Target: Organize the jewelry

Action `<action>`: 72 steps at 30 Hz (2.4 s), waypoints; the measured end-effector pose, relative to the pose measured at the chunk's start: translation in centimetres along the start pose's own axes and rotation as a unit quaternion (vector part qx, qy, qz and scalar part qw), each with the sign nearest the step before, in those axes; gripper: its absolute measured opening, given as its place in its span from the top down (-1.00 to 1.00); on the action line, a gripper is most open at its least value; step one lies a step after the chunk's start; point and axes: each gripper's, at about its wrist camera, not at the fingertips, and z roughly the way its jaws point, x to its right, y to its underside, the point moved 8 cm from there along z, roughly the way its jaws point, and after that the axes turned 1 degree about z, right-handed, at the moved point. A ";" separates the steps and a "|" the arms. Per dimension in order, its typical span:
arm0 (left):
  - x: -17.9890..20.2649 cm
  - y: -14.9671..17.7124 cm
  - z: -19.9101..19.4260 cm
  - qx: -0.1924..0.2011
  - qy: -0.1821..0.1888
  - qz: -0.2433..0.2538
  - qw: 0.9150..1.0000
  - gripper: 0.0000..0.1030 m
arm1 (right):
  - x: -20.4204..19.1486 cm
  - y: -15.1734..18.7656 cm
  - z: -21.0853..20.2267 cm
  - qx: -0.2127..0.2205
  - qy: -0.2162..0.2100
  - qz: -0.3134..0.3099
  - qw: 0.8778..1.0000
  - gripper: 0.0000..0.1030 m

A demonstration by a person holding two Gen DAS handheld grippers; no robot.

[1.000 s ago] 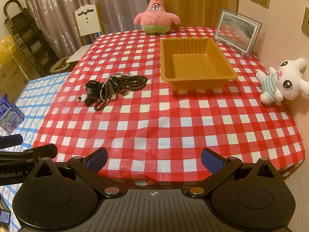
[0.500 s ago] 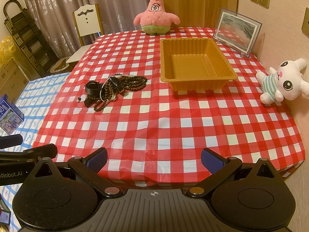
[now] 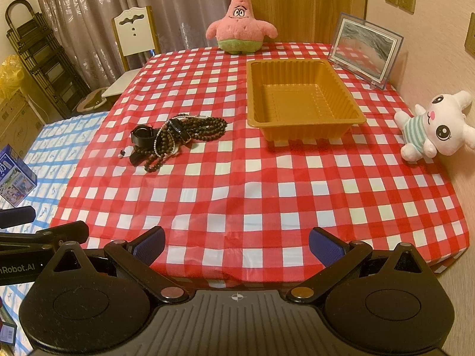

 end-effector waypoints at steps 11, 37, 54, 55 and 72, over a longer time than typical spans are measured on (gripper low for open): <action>0.0 0.0 0.0 0.000 0.000 0.000 1.000 -0.89 | -0.1 0.0 0.1 0.000 0.000 0.000 1.000 -0.99; -0.2 -0.1 0.1 0.006 -0.010 -0.002 1.000 -0.90 | 1.8 -1.8 0.7 0.042 -0.048 0.025 0.998 -0.99; 0.1 -4.4 8.1 0.051 -0.045 -0.027 0.997 -0.86 | 14.9 -5.3 4.7 0.172 -0.057 0.079 0.980 -0.99; 0.3 -4.6 8.5 0.055 -0.046 -0.026 0.997 -0.85 | 15.7 -5.6 5.2 0.177 -0.053 0.081 0.980 -0.99; -1.2 -8.0 15.9 0.070 -0.073 0.011 0.995 -0.75 | 23.6 -9.6 14.9 0.251 0.029 0.198 0.947 -0.29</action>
